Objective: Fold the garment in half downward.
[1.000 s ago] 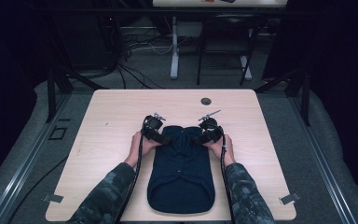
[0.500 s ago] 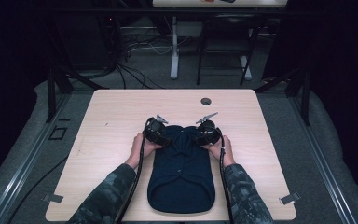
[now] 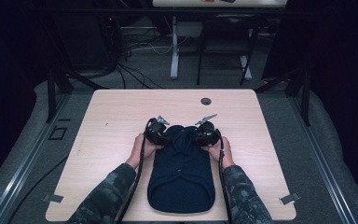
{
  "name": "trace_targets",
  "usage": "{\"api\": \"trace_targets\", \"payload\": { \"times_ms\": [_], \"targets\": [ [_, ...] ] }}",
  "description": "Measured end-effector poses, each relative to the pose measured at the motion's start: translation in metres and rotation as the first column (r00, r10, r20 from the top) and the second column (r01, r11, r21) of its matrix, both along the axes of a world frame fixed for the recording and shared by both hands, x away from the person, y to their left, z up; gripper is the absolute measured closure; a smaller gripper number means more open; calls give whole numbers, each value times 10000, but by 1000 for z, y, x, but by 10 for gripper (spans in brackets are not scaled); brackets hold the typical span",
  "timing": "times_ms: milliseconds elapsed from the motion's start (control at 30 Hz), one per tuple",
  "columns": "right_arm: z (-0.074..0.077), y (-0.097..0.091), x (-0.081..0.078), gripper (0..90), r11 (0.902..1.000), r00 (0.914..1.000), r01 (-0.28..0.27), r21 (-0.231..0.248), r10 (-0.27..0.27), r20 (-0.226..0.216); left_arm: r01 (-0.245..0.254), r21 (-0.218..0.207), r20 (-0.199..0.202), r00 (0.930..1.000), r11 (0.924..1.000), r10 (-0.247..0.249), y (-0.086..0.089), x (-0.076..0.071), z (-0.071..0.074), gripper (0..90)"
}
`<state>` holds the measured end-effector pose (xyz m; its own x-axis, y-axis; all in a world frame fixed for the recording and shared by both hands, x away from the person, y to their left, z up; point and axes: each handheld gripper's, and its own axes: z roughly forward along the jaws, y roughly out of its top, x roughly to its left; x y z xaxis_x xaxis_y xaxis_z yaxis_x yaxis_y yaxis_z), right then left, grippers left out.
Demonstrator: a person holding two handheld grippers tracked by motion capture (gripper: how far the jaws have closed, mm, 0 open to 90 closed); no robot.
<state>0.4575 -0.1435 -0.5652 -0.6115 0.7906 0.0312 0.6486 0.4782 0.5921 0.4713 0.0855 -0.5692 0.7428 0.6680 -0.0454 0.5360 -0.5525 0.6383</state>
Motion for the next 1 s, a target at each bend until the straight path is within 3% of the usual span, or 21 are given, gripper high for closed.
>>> {"api": "trace_targets", "payload": {
  "times_ms": [167,300,367,433,467,667,833,1000],
  "targets": [
    [-1,0,-2,718,10000,9998,-40,84,38,205,55,-99,87,9999,9999,-54,0,-2,-1,703],
    [-4,-5,-5,724,9976,9997,180,673,-192,162,23,-339,88,10000,9994,-20,3,-2,-2,717],
    [-2,-6,-5,724,9976,9997,128,686,-142,207,78,-290,78,9999,9995,-76,3,-3,-1,718],
    [-1,-6,-6,724,9981,9996,135,595,-150,245,153,-219,216,9997,9996,-148,2,-4,1,717],
    [2,-4,-10,722,9996,9983,99,248,-113,571,160,-233,260,9995,9996,-154,1,-5,3,715],
    [13,-5,-20,720,10000,9921,-34,-67,42,1250,292,-417,548,9981,9987,-269,3,-10,13,706],
    [25,-3,-31,718,9979,9811,-304,-569,407,1893,434,-500,811,9959,9978,-392,4,-15,21,706],
    [35,-4,-40,717,9969,9711,-483,-626,615,2304,632,-585,966,9937,9963,-574,6,-19,28,706]
  ]
}}
